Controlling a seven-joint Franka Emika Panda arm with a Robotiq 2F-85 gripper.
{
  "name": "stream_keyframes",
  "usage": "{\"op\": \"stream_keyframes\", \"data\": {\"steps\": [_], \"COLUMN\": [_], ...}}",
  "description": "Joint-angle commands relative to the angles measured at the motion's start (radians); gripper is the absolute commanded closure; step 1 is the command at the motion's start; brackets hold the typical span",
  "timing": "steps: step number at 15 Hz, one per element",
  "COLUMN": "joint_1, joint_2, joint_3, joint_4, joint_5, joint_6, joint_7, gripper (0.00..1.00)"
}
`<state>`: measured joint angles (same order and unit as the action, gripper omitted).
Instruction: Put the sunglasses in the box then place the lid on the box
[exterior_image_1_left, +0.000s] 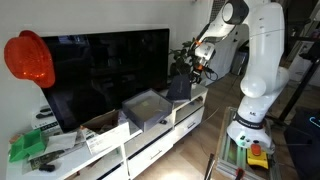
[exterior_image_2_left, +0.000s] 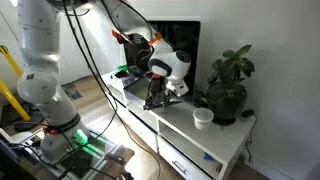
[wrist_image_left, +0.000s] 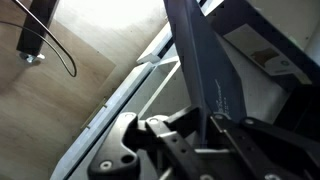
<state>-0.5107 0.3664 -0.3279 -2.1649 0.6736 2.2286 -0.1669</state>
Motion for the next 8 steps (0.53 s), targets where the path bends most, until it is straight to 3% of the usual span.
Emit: {"op": "stream_keyframes", "data": {"steps": [1, 8], "joint_1": [0.048, 0.101], "joint_2": [-0.175, -0.449], "joint_3": [-0.014, -0.016], "joint_4": [-0.118, -0.28], "joint_5": [-0.072, -0.148], "joint_6": [0.014, 0.073], "joint_7": [0.026, 0.017], "gripper": [0.99, 0.99]}}
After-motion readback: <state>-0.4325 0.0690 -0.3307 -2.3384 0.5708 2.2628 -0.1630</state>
